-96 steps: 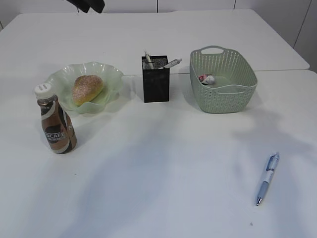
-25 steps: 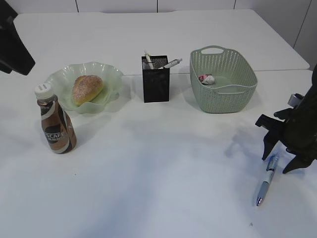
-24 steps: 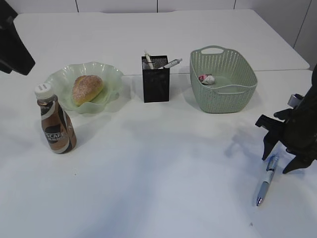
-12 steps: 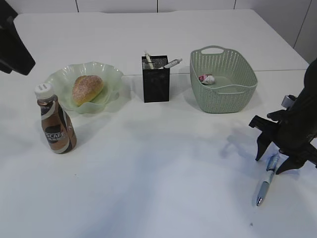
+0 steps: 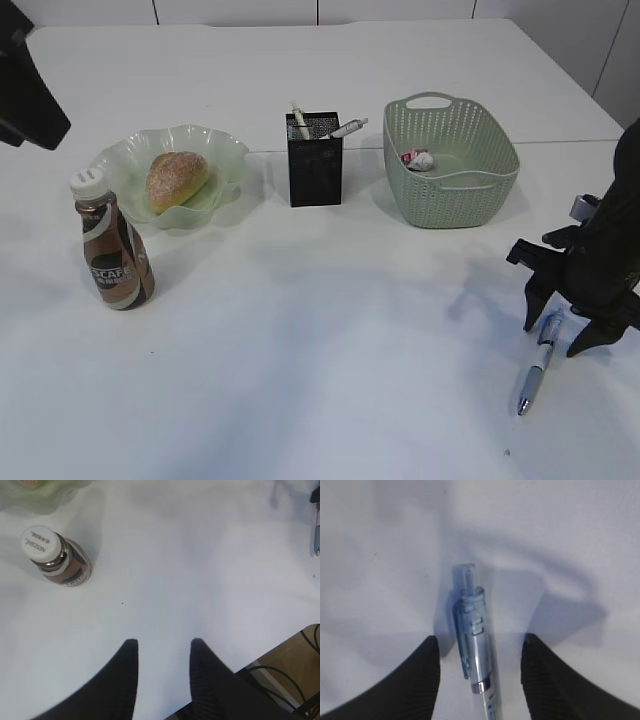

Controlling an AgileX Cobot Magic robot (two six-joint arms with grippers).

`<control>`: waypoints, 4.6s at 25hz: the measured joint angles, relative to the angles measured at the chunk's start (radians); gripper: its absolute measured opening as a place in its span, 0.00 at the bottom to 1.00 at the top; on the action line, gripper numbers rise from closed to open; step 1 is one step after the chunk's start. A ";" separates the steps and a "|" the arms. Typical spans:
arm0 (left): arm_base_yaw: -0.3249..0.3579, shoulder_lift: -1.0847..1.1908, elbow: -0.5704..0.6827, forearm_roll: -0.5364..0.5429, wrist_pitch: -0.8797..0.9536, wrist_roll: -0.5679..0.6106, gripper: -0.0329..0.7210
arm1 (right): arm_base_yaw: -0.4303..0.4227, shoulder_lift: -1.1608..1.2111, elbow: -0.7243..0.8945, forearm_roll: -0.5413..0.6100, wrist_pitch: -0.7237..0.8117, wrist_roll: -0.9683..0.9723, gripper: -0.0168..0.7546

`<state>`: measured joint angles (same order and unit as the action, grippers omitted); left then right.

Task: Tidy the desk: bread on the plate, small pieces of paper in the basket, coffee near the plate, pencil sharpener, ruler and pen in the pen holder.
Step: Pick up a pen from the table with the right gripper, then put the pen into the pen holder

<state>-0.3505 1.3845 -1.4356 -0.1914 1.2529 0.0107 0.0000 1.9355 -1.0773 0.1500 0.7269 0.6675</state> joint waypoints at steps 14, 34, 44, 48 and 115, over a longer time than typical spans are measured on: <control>0.000 0.000 0.000 -0.005 0.000 0.000 0.37 | 0.000 0.014 -0.004 -0.007 0.022 0.000 0.37; 0.000 0.000 0.000 -0.006 0.000 0.000 0.37 | 0.000 0.014 -0.004 -0.007 0.023 -0.003 0.23; 0.000 0.000 0.000 -0.008 0.000 0.000 0.37 | 0.000 0.014 -0.004 -0.007 0.023 -0.004 0.22; 0.000 0.000 0.000 -0.008 0.000 0.000 0.37 | 0.000 0.014 -0.004 -0.005 0.026 -0.004 0.22; 0.000 0.000 0.000 -0.024 0.000 0.000 0.36 | -0.001 -0.027 -0.592 0.851 0.209 -1.575 0.22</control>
<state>-0.3505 1.3841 -1.4356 -0.2149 1.2529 0.0107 -0.0008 1.9080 -1.6694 1.0006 0.9359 -0.9073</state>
